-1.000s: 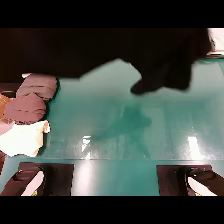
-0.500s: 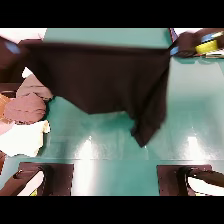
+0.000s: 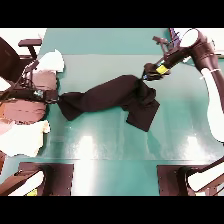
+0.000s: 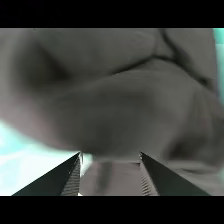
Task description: Fold the shirts.
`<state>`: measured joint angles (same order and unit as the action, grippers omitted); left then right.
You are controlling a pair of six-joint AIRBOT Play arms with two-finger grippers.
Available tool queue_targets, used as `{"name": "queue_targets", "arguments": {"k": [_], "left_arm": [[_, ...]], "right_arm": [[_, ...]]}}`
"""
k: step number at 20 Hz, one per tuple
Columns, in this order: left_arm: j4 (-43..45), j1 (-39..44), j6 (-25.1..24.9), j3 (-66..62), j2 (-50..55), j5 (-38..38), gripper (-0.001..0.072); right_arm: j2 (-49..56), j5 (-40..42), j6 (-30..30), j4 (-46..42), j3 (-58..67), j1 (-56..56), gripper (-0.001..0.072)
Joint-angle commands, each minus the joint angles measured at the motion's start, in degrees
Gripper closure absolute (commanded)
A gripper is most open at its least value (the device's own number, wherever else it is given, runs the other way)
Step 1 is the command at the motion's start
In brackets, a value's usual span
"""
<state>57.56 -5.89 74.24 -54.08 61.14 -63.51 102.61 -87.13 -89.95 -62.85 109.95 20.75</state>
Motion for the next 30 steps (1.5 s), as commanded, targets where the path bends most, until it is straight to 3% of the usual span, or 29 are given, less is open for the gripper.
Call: {"name": "queue_targets", "arguments": {"k": [1, 7, 8, 9, 13, 16, 18, 19, 20, 22, 26, 30], "left_arm": [[1.2, -0.1, -1.0, 1.1, 1.5, 3.2, 0.0677], [2.9, -0.1, -1.2, -1.6, 1.5, 1.4, 0.0677], [2.9, -0.1, -1.2, -1.6, 1.5, 1.4, 0.0677], [2.9, -0.1, -1.2, -1.6, 1.5, 1.5, 0.0677], [2.9, -0.1, -1.1, -1.6, 1.5, 2.4, 0.0677], [2.9, -0.1, -0.8, -1.6, 1.5, 3.1, 0.0677], [2.9, -0.1, -0.7, -1.6, 1.5, 3.0, 0.0677], [2.9, -0.1, -0.7, -1.6, 1.5, 2.9, 0.0677], [2.9, -0.1, -0.7, -1.6, 1.5, 2.8, 0.0677], [2.9, -0.1, -0.5, -2.1, 1.4, 2.3, 0.0678], [4.1, -1.4, 0.8, -13.9, -0.3, -3.5, 0.0678], [6.1, -2.5, 0.9, -30.8, -9.0, -3.0, 0.0678]], "right_arm": [[1.9, 3.1, 2.1, 3.0, 0.0, -1.7, 0.0293], [-3.5, -1.8, 0.8, -2.2, -3.2, -10.8, 0.029], [-4.0, -1.3, 0.4, -1.9, -6.4, -12.3, 0.0215], [-4.0, -0.7, 0.4, -1.3, -9.6, -13.2, 0.0187], [-3.4, 11.5, 0.7, 5.6, -21.1, -14.8, 0.0195], [0.0, 13.7, 1.6, 9.1, -22.3, -13.9, 0.0216], [1.9, 14.5, 1.9, 9.6, -22.3, -13.0, 0.0347], [2.2, 15.4, 3.3, 10.5, -22.3, -12.3, 0.035], [2.1, 16.3, 5.0, 11.3, -22.3, -11.8, 0.0399], [0.4, 17.3, 6.1, 12.0, -22.2, -10.8, 0.0673], [-8.6, 13.3, 9.0, 11.6, -14.7, -12.3, 0.069], [-22.6, 8.9, 9.0, 11.6, -1.5, -15.6, 0.069]]}}
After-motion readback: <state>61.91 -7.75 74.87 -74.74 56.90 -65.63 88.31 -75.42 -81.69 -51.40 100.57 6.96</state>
